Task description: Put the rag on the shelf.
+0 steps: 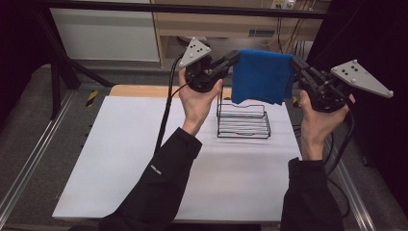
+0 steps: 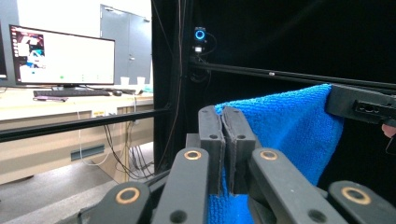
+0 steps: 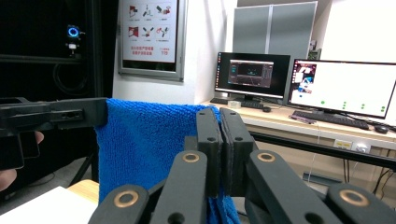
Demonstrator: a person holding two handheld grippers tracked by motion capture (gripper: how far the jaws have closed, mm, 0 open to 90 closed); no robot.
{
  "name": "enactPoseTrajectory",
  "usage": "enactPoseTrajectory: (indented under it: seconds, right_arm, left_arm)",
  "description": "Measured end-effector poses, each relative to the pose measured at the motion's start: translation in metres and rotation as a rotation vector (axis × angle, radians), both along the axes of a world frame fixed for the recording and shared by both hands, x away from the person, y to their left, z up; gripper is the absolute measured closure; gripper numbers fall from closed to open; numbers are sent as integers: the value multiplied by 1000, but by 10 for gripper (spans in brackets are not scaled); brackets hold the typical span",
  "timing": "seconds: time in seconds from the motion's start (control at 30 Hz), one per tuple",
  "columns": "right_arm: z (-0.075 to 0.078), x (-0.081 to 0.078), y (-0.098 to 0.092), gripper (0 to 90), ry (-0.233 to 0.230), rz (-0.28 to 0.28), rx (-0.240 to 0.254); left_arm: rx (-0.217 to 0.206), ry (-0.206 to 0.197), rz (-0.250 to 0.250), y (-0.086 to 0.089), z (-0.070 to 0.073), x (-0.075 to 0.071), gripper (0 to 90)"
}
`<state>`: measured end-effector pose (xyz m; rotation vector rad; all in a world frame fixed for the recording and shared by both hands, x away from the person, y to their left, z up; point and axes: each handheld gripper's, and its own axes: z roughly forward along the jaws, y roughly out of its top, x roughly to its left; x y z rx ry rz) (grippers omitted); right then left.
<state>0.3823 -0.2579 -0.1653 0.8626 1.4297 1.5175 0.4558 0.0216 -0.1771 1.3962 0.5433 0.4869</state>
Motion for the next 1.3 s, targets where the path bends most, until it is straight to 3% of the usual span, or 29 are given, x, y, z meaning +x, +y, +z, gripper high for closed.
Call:
enactPoseTrajectory:
  seconds: [0.5,0.7,1.0,1.3]
  right_arm:
    - [22,17,-3,884,-21,-11,7]
    - [31,27,-1,884,-28,-12,-1]
    - [29,49,-2,884,-4,-9,4]
    - [11,80,-3,884,37,-2,18]
  left_arm:
    - [-13,-39,34,-5,22,8,872]
    - [-14,-41,48,-6,29,19,872]
    - [7,-55,85,-9,23,37,872]
    - [22,-39,100,-10,7,59,872]
